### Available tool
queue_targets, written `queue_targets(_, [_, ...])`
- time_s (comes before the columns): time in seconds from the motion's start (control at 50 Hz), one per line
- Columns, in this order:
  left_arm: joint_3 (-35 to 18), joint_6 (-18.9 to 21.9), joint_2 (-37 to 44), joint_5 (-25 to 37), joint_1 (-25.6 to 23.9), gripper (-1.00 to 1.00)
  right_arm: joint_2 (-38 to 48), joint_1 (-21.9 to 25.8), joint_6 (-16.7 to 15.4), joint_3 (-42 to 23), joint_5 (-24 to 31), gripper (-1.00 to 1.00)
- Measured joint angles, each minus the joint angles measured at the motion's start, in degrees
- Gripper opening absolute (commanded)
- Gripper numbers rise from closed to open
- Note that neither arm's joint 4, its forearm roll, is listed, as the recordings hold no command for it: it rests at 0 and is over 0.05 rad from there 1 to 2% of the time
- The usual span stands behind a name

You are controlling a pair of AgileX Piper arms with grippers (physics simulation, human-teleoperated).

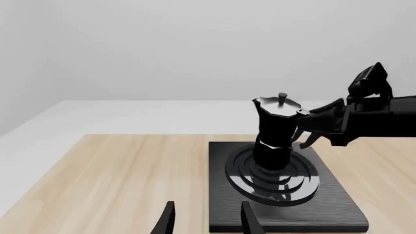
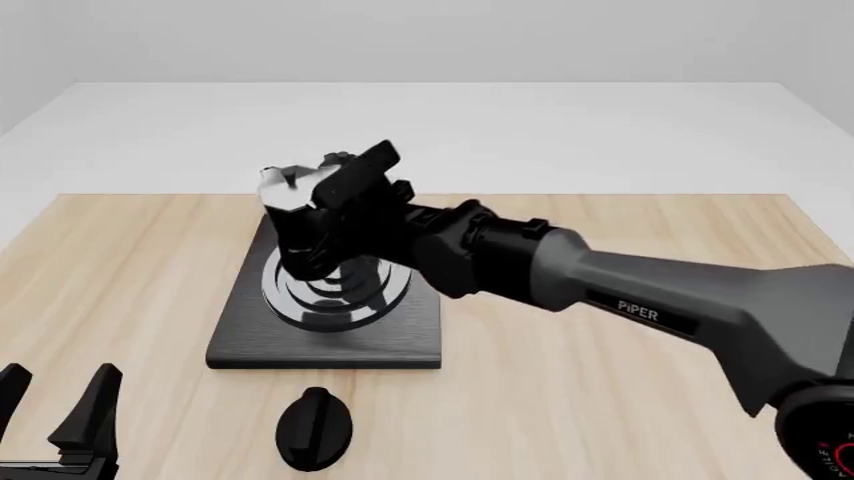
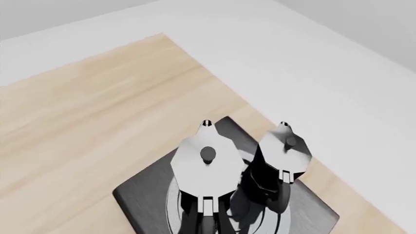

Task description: Put both moka pots on the stove.

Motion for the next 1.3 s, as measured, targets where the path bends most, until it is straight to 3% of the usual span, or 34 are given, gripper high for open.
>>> queue_targets(1.3, [0.0, 0.0, 0.0, 0.0, 0.0, 1.0, 6.46, -1.89, 1.45, -0.76, -1.35, -1.0])
